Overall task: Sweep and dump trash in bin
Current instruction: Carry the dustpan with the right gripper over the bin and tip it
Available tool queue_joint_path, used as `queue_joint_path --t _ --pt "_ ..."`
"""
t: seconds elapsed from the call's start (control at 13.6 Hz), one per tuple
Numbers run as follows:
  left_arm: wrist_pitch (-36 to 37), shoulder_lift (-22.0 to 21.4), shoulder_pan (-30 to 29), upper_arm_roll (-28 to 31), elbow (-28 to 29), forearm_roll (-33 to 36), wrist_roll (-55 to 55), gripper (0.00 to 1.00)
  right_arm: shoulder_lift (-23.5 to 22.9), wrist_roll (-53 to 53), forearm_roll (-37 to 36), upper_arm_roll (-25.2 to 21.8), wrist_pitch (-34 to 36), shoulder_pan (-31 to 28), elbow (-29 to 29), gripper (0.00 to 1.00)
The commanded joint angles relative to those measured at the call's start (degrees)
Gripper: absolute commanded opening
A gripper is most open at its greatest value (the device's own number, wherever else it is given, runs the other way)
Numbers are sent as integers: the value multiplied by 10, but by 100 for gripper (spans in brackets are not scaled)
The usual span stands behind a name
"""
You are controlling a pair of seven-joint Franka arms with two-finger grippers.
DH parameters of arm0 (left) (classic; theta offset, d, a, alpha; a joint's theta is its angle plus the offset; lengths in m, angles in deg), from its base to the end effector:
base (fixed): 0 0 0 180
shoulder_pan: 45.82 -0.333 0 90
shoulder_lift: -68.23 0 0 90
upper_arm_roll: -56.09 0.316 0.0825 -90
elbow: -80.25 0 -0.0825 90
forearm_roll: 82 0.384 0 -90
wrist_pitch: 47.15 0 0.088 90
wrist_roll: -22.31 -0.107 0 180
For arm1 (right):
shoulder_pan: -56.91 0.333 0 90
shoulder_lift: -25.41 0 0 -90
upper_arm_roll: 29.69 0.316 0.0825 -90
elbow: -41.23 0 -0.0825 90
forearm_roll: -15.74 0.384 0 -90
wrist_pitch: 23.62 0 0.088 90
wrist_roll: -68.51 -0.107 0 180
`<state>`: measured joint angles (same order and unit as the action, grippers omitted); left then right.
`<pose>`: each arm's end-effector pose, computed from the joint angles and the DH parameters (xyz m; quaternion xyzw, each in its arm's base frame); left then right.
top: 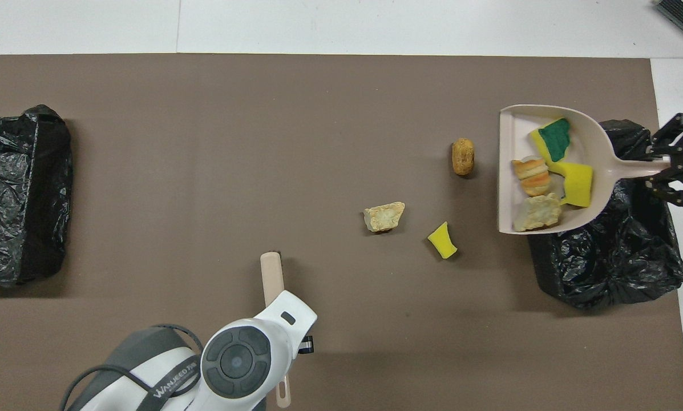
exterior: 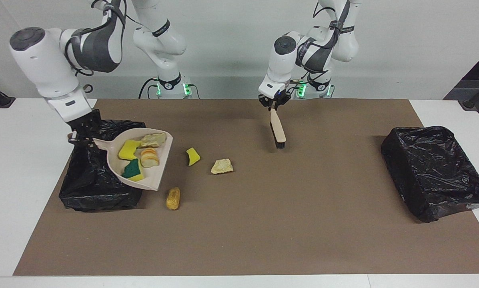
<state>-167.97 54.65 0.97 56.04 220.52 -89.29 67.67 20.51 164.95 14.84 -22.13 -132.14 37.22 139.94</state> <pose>0.2967 -0.3250 0.3811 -0.9970 -0.0225 0.0734 0.0002 0.5844 -0.1294 0.5320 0.7395 0.6718 0.0236 0.0362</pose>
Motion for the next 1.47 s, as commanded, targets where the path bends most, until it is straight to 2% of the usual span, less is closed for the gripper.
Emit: queue_joint_path --t 0.0,0.15,0.29,0.37,0.52,0.66,0.74,0.81,1.03,1.25,1.4 --pt "-43 -40 39 10 63 -31 7 0 22 84 1 5 -1 -66 19 0" --pt "-69 -37 49 10 76 -59 9 0 34 103 -34 4 -9 -88 38 0" --pt "-78 -36 64 11 81 -65 24 0 56 83 -110 4 -38 -87 80 0" --pt "-88 -32 67 10 89 -65 30 0 67 65 -124 4 -48 -83 101 0" --pt "-116 -28 75 11 104 -65 45 0 86 2 -200 7 -58 -56 134 0" --pt "-113 -20 71 13 98 -65 41 64 91 -41 -247 6 -57 -21 143 0" --pt "-108 -19 67 14 95 -65 41 100 92 -66 -272 7 -49 -12 143 0" --pt "-101 -20 61 15 85 -65 44 100 95 -76 -287 6 -42 3 143 0" --pt "-39 -18 -5 16 34 -62 35 100 96 -106 -344 10 -29 15 143 0" --pt "-37 -8 -72 16 1 -33 22 100 97 -141 -408 12 8 42 136 0" --pt "-10 38 -135 16 -61 -4 -48 100 105 -139 -415 12 16 51 133 0"
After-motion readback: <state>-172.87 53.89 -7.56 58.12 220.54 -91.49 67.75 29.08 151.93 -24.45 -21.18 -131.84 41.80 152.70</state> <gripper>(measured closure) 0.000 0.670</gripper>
